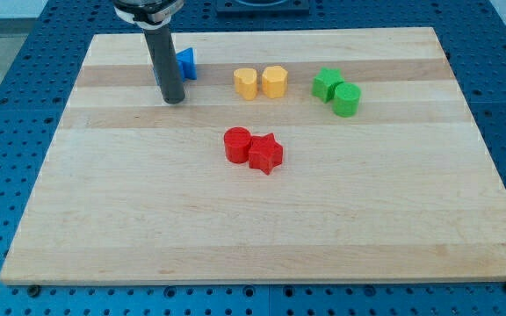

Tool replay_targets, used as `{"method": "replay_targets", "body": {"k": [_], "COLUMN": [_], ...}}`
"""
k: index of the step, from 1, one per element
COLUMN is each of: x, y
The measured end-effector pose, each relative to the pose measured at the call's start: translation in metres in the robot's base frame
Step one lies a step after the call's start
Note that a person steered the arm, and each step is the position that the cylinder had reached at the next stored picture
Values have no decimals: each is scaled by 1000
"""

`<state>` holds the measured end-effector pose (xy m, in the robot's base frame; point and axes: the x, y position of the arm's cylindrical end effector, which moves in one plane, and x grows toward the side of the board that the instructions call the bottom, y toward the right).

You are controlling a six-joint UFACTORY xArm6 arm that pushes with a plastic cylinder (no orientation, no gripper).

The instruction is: Point at the yellow heart

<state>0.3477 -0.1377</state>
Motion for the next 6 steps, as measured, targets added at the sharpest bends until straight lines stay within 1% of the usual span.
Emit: {"method": "replay_targets", "body": {"k": [1, 3, 5, 6], "x": [-1, -19, -38, -47], "y": [6, 26, 69, 74]}}
